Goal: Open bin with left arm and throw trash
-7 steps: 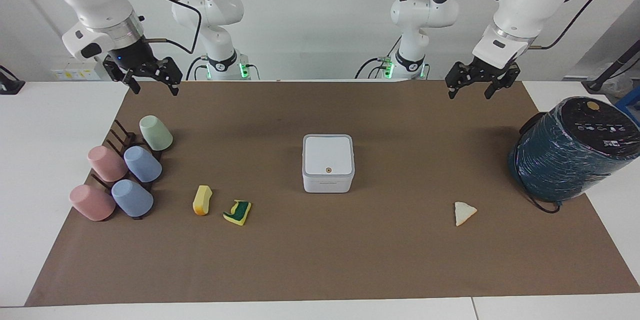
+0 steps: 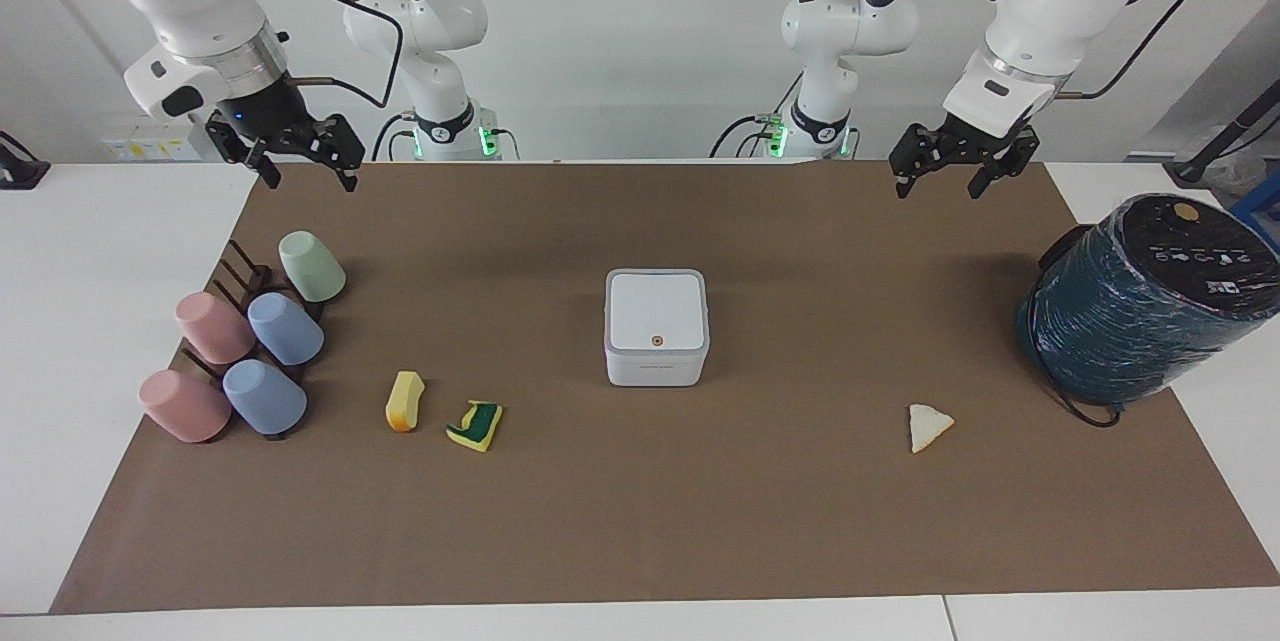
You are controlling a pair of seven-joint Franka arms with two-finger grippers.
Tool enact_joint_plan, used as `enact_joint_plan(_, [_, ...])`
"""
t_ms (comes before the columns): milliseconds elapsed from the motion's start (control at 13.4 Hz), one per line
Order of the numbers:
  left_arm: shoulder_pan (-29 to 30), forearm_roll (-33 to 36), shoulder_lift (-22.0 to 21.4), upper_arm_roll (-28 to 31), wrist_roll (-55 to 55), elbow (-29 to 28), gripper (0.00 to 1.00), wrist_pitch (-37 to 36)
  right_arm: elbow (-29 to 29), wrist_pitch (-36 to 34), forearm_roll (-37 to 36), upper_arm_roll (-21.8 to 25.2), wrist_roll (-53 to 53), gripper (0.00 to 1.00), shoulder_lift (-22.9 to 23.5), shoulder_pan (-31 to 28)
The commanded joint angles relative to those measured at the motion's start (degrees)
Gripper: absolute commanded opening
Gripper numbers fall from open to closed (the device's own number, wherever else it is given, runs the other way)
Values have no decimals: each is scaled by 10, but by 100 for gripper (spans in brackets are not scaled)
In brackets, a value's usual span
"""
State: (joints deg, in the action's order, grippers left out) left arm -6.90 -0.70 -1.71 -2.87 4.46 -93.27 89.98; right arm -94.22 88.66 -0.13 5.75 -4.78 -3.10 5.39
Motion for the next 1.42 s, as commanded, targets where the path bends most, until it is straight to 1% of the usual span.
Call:
enact_joint_plan(0, [-44, 8, -14, 2, 11, -15, 100, 6, -9, 0, 0, 0, 5, 100, -10, 0])
enact_joint_plan(150, [-89, 7, -15, 2, 25, -21, 100, 19, -9, 0, 0, 0, 5, 100, -10, 0])
enact_joint_plan(224, [-98, 6, -16, 2, 51, -24, 100, 28, -9, 0, 0, 0, 5, 100, -10, 0])
enact_joint_plan(299, [-122, 6, -21, 2, 69, -34, 100, 47, -9, 0, 0, 0, 5, 100, -10, 0])
enact_joint_plan(523, [-179, 5, -44, 2, 118, -105, 100, 161, -9, 0, 0, 0, 5, 100, -10, 0])
enact_joint_plan(598, [-183, -4, -43, 1, 148, -116, 100, 191, -9, 0, 0, 0, 5, 100, -10, 0])
enact_joint_plan(748, [-197, -51, -24, 1, 205, -125, 100, 265, -9, 0, 0, 0, 5, 100, -10, 0])
enact_joint_plan(897, [-220, -63, 13, 2, 260, -126, 100, 329, -9, 1, 0, 0, 5, 100, -10, 0])
enact_joint_plan(972, [-227, -64, 39, 2, 286, -122, 100, 359, -9, 1, 0, 0, 6, 100, -10, 0])
enact_joint_plan(1047, [-241, -64, 60, 2, 320, -122, 94, 401, -11, 5, 0, 0, 6, 100, -10, 0])
enact_joint_plan(1121, [-246, -64, 82, 2, 355, -121, 84, 442, -19, 41, 2, 0, 6, 100, -10, 0])
enact_joint_plan(1196, [-252, -64, 99, 2, 383, -119, 79, 473, -40, 103, 2, 0, 6, 100, -10, 1])
enact_joint_plan(1271, [-253, -65, 101, 1, 396, -118, 67, 490, -59, 144, 12, 0, 6, 100, -9, 1])
enact_joint_plan(1346, [-253, -76, 107, 1, 397, -118, 53, 495, -75, 170, 22, 0, 6, 100, -8, 8])
